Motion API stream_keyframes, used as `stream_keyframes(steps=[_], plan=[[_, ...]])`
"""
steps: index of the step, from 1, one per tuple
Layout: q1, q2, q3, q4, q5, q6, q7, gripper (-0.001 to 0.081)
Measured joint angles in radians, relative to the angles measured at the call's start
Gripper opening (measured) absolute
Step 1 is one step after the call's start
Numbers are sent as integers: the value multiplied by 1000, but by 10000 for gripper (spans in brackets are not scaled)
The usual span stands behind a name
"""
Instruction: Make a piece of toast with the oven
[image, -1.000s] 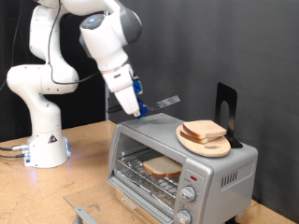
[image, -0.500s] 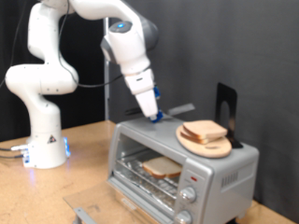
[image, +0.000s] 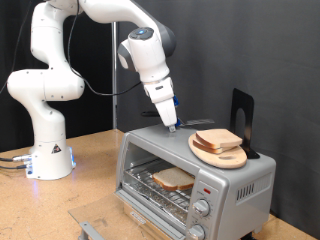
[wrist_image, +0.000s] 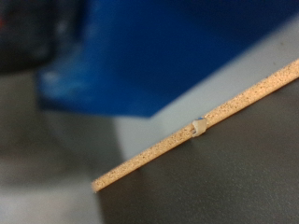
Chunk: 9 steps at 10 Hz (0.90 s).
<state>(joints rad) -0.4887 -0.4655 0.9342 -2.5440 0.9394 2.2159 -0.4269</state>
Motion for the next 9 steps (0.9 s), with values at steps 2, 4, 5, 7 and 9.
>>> stream_keyframes(steps=[2, 4, 5, 7, 9], plan=[[0, 0, 5, 0, 3, 3, 6, 806], [0, 0, 3, 0, 13, 2, 5, 808], [1, -1, -6, 0, 22, -7, -1, 808], [5, -19, -60, 1, 37, -76, -32, 808], [6, -55, -144, 5, 37, -181, -72, 808]])
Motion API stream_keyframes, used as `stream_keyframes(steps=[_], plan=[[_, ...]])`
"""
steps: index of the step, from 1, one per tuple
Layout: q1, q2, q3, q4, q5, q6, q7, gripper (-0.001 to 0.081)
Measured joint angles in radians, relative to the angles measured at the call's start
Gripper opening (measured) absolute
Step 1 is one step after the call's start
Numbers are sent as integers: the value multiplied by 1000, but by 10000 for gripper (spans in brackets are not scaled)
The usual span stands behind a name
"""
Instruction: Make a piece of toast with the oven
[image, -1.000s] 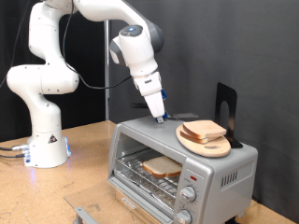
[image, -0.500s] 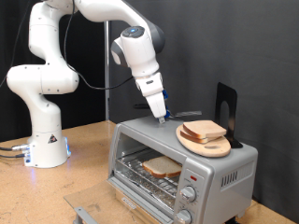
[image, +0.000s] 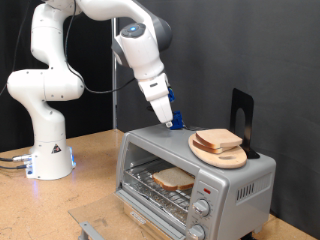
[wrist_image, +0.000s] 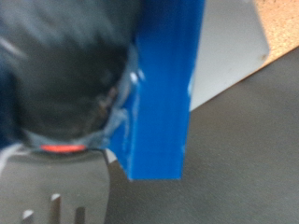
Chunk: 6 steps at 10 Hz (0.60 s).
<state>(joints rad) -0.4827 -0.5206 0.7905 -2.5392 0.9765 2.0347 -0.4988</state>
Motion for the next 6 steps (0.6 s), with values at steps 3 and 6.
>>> stream_keyframes(steps=[3, 6], plan=[[-1, -43, -118, 12, 1, -110, -35, 808], [-1, -50, -140, 16, 2, -139, -37, 808]])
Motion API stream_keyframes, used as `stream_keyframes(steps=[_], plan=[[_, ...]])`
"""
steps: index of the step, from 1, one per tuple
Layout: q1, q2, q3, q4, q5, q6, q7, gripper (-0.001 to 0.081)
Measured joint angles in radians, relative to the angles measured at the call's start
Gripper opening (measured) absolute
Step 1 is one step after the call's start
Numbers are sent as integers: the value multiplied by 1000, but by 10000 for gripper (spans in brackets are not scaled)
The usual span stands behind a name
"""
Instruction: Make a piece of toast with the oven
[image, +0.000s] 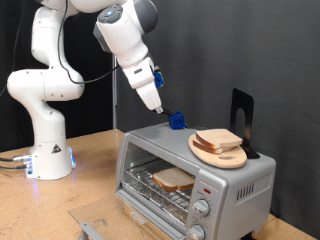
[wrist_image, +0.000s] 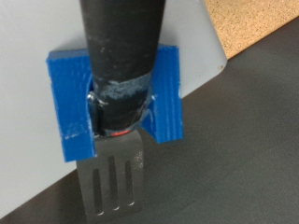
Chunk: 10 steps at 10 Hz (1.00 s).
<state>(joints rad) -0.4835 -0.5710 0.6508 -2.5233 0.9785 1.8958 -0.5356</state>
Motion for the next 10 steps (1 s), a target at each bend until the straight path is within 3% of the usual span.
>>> stream_keyframes(steps=[2, 5, 8, 10], plan=[[0, -3, -40, 0, 31, -12, -47, 808], [-13, -10, -181, 6, 50, -103, -105, 808], [-54, -4, -295, -7, 90, -158, -107, 808], [-90, 1, -348, -20, 97, -172, -53, 808]])
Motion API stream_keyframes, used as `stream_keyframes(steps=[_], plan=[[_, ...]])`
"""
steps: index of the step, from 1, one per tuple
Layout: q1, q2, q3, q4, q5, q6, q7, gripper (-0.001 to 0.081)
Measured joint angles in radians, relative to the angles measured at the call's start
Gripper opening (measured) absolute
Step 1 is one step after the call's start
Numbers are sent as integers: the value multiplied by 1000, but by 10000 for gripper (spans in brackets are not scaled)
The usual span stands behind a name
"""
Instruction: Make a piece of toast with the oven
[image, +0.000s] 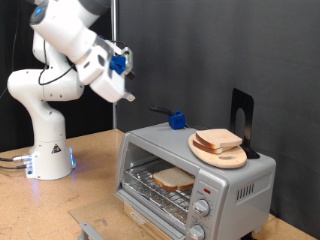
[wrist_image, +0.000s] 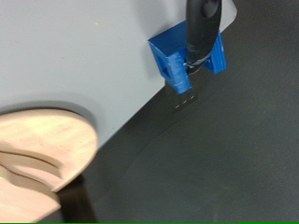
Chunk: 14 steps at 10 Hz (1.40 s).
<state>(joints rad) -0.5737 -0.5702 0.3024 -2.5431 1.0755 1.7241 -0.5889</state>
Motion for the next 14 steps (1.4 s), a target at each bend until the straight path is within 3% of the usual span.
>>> stream_keyframes(steps=[1, 3, 5, 7, 10, 11, 14], plan=[[-20, 10, -13, -1, -7, -20, 17, 808], [-20, 12, -5, 1, -22, -43, 45, 808], [-27, 29, -3, 10, -59, -85, 203, 808], [-39, 53, -2, 10, -70, -82, 295, 808], [-54, 77, -3, 13, -76, -82, 301, 808], [-55, 79, -15, 13, -72, -129, 306, 808], [-93, 129, -131, 13, -66, -271, 275, 808]])
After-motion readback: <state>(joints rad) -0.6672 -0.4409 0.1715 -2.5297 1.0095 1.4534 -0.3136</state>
